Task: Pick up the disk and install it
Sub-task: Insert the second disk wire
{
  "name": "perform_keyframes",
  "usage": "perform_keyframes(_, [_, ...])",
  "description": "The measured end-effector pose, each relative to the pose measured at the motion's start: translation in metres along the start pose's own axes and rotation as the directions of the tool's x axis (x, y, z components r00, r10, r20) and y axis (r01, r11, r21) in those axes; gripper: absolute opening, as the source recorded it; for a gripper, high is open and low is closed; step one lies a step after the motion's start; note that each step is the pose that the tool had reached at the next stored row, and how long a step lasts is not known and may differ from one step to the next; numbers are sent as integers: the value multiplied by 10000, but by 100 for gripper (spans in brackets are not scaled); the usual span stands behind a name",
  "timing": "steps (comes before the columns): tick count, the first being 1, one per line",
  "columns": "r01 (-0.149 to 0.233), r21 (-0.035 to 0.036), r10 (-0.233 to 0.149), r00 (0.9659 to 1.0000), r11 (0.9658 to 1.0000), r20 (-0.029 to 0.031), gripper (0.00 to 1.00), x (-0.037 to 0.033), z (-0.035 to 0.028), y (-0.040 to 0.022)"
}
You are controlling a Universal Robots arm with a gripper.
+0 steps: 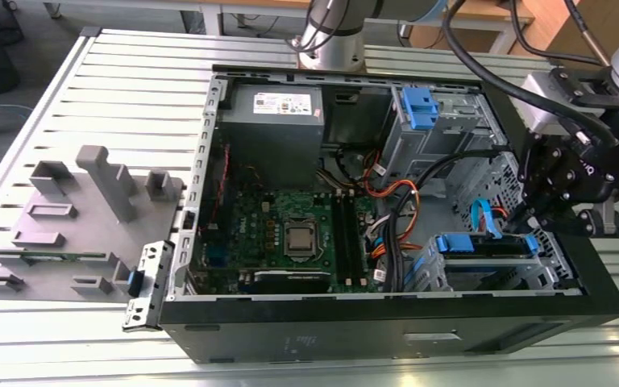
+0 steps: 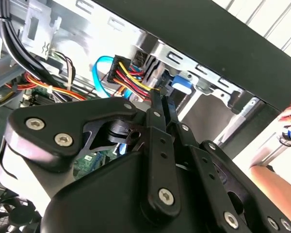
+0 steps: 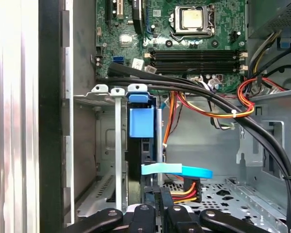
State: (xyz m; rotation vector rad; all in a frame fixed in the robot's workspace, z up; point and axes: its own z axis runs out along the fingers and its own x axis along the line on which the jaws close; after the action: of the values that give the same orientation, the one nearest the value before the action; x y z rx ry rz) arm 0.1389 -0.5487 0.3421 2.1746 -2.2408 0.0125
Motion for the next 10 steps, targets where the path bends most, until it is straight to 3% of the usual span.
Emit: perform_keyframes(10, [0, 0, 0, 10000, 10000, 1, 16, 94, 13, -3])
